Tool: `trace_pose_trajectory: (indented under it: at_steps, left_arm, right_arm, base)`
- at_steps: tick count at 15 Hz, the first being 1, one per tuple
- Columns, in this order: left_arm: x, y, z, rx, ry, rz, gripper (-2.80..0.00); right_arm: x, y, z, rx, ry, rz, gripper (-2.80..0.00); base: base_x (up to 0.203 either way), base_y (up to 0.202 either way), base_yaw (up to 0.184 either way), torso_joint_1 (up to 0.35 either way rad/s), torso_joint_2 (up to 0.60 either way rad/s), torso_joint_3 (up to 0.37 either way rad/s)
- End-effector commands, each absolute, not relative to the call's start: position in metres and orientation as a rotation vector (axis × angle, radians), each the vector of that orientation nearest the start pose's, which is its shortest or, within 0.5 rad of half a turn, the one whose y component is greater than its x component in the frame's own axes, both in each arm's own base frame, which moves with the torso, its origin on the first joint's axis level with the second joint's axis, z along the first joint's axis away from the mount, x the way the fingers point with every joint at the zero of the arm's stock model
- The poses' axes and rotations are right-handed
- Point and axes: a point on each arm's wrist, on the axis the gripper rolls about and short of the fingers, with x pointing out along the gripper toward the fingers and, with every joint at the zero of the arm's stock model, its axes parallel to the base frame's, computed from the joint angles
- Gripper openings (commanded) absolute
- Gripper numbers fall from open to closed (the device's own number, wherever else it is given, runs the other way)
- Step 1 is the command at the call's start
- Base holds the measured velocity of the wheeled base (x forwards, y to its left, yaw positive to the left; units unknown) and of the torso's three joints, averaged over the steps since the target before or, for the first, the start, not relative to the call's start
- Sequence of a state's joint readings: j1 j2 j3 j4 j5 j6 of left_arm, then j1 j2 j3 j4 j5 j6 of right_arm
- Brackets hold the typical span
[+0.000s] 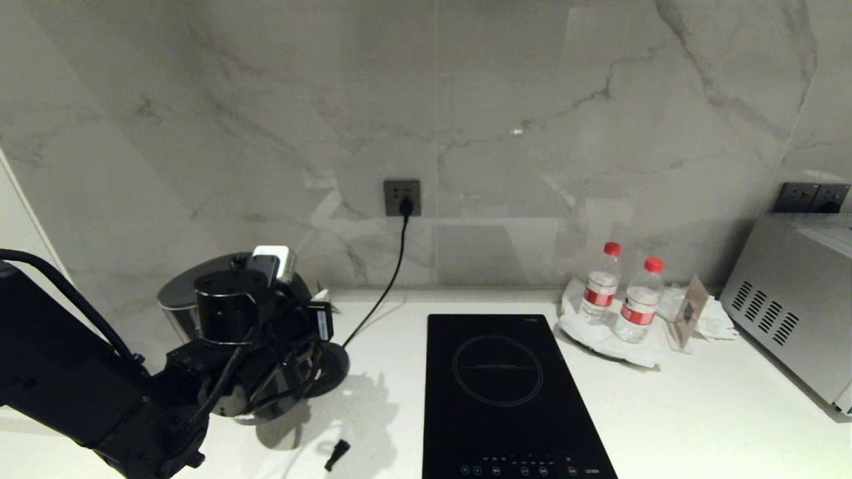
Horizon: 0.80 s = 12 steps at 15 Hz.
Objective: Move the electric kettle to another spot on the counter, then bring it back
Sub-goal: Place it on the power base
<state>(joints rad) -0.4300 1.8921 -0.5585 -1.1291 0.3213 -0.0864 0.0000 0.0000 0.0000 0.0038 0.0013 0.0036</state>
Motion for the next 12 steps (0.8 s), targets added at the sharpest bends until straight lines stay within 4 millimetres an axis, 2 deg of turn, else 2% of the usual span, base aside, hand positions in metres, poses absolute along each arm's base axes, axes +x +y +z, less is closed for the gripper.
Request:
trace_pose_trajectory:
  at_steps: [1, 6, 12]
  left_arm:
    - [0.280, -0.128, 0.110, -0.008, 0.198, -0.122, -2.80]
    - [0.273, -0.140, 0.117, -0.014, 0.180, -0.162, -2.80]
    - [0.270, -0.141, 0.118, -0.007, 0.195, -0.161, -2.80]
  right_arm:
    - [-0.023, 0.000, 0.075, 0.003, 0.007, 0.002, -2.80]
    - [-0.023, 0.000, 0.075, 0.003, 0.006, 0.002, -2.80]
    - [-0.023, 0.000, 0.075, 0.003, 0.007, 0.002, -2.80]
  base:
    - [0.000, 0.000, 0.000, 0.000, 0.00, 0.000]
    - [0.000, 0.000, 0.000, 0.001, 0.00, -0.016]
    - [0.000, 0.000, 0.000, 0.005, 0.00, -0.173]
